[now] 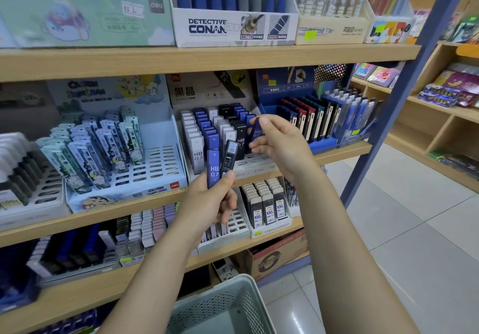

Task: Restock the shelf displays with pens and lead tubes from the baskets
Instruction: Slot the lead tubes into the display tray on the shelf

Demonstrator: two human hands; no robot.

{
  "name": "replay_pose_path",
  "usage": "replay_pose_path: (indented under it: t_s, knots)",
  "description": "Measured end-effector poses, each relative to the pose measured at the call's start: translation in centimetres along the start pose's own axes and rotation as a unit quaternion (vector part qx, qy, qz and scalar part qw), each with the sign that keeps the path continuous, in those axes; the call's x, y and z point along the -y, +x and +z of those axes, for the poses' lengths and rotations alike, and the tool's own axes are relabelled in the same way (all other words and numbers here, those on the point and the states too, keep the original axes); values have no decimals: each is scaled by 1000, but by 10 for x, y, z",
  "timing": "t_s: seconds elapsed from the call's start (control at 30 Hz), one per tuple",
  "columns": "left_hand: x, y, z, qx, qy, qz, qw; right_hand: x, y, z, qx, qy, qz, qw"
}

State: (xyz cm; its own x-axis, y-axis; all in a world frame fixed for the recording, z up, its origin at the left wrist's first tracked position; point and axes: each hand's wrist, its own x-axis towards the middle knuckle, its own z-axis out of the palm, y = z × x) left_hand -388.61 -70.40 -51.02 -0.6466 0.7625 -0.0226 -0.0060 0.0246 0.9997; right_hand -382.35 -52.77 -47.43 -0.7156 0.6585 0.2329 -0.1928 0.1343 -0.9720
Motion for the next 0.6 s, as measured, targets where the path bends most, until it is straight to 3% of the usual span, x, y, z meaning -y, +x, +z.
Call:
replay_pose_path:
  t_s: [0.43,0.6]
  knots:
    - [1,3,-1,6,-10,31,999,0,8,13,-90,5,18,996]
    - [1,3,0,12,-21,33,999,7,4,12,-123,8,-12,992]
